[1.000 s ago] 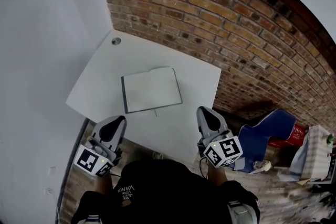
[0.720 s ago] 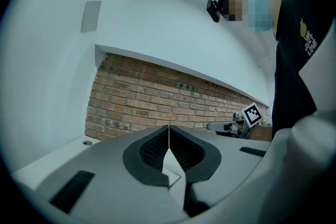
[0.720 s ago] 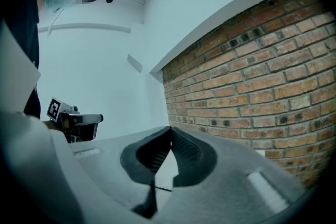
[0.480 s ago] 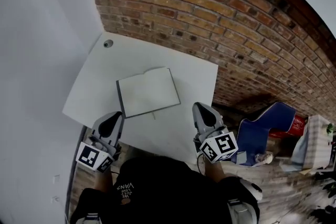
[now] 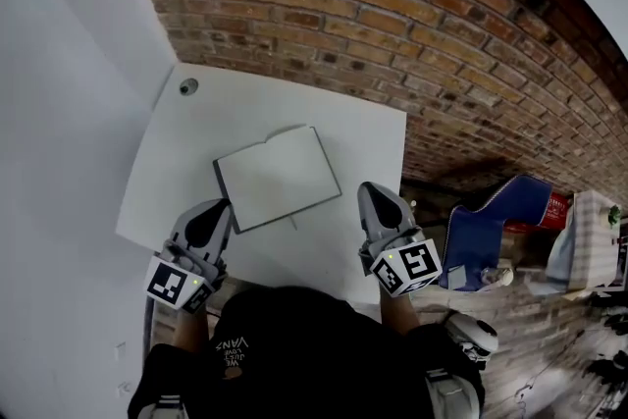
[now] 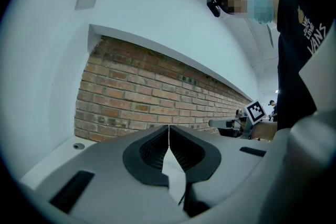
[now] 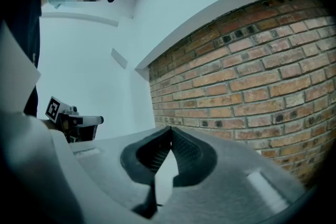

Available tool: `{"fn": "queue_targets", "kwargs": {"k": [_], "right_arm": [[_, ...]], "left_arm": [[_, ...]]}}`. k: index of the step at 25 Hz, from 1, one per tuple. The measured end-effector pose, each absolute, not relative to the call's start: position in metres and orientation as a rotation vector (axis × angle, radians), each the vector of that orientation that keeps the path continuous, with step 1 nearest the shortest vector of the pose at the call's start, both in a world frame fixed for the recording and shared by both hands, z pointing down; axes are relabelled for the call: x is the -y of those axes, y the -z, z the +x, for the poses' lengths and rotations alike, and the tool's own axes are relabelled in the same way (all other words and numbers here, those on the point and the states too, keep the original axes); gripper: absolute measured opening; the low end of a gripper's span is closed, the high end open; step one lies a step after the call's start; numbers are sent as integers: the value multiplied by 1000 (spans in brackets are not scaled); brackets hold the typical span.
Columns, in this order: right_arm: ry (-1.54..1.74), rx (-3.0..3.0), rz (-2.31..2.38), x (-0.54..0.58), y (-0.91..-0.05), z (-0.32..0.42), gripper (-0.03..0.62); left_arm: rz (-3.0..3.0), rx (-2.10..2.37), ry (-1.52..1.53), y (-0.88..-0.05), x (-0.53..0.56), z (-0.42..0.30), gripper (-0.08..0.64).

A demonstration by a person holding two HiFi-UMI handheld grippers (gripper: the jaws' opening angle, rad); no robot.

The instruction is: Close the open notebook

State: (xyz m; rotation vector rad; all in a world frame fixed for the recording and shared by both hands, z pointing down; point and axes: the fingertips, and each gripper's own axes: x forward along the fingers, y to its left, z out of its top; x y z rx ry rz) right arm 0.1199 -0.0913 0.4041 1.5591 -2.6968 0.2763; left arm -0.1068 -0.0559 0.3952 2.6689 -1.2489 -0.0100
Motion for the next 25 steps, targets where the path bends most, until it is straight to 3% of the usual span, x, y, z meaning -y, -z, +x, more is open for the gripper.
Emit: {"fn": "queue_targets", "kwargs": {"k": [25], "right_arm": [[-277, 2586, 1568, 164, -463, 74, -2]], "left_arm": [[2535, 1225, -88, -469, 129, -162, 11]]}}
